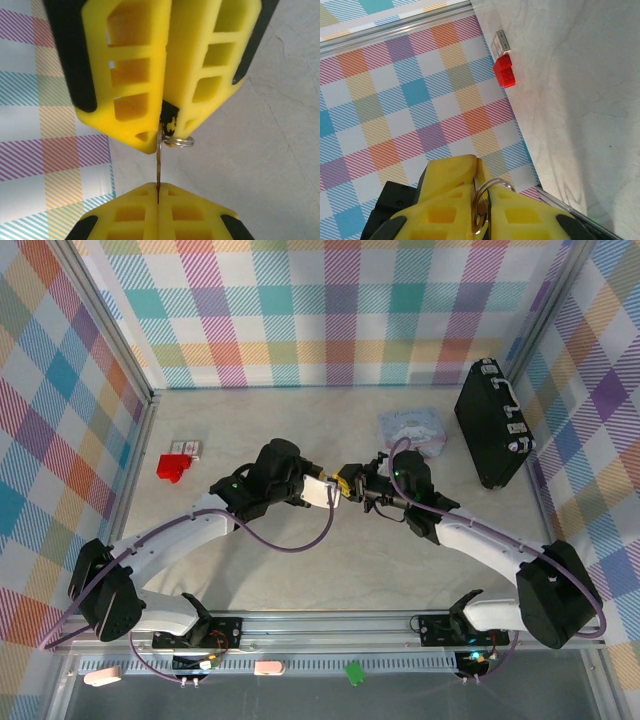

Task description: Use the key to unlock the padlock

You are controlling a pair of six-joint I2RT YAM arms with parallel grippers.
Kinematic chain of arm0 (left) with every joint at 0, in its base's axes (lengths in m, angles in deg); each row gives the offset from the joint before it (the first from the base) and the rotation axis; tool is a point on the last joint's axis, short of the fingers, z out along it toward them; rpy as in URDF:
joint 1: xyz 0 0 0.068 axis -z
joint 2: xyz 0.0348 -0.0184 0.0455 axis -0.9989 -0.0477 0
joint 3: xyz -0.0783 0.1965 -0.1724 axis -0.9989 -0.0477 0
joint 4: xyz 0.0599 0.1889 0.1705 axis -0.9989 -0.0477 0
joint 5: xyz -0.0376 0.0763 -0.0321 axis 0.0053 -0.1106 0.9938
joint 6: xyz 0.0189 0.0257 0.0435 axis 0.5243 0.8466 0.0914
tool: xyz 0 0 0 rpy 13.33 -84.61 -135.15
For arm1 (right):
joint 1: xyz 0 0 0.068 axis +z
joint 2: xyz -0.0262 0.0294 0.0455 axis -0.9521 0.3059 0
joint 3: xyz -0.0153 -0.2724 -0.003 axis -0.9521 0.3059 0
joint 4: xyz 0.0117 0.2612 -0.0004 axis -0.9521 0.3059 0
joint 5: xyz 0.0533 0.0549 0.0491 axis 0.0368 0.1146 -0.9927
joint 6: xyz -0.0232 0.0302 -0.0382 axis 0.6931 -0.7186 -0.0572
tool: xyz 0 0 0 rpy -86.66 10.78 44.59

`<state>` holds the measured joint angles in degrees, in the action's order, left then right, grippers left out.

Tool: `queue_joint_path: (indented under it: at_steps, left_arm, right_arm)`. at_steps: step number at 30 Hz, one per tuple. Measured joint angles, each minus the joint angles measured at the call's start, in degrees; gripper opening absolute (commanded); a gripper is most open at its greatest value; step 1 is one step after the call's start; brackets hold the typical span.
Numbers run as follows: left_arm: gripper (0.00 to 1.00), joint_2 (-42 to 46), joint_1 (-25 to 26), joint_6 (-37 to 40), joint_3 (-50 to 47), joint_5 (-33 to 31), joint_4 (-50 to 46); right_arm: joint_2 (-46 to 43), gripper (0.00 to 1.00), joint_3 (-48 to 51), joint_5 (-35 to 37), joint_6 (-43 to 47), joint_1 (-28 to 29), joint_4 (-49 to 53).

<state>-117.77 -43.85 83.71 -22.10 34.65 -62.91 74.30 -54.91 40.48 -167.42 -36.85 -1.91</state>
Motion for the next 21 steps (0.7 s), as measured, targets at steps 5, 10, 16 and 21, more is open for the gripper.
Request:
queue_joint_path:
  at_steps: [5,10,16,21]
  left_arm:
    - [0.01,0.0,0.0,-0.09,-0.17,-0.63,0.09]
    - [0.18,0.0,0.0,-1.07,-0.76,-0.79,1.36]
    - [0.35,1.97,-0.5,-8.5,-4.0,1.09,7.04]
    - [0.37,9.6,-5.88,-33.05,-6.14,3.28,11.02]
  right_arm:
    - [0.31,0.03,-0.33,-0.02,-0.11,0.0,0.02]
    - [0.31,0.0,-0.33,0.04,-0.2,0.0,0.09]
    - [-0.11,0.0,-0.31,1.2,1.44,-0.39,1.77]
    - [-3.78,0.0,1.05,4.09,7.54,-2.6,4.09]
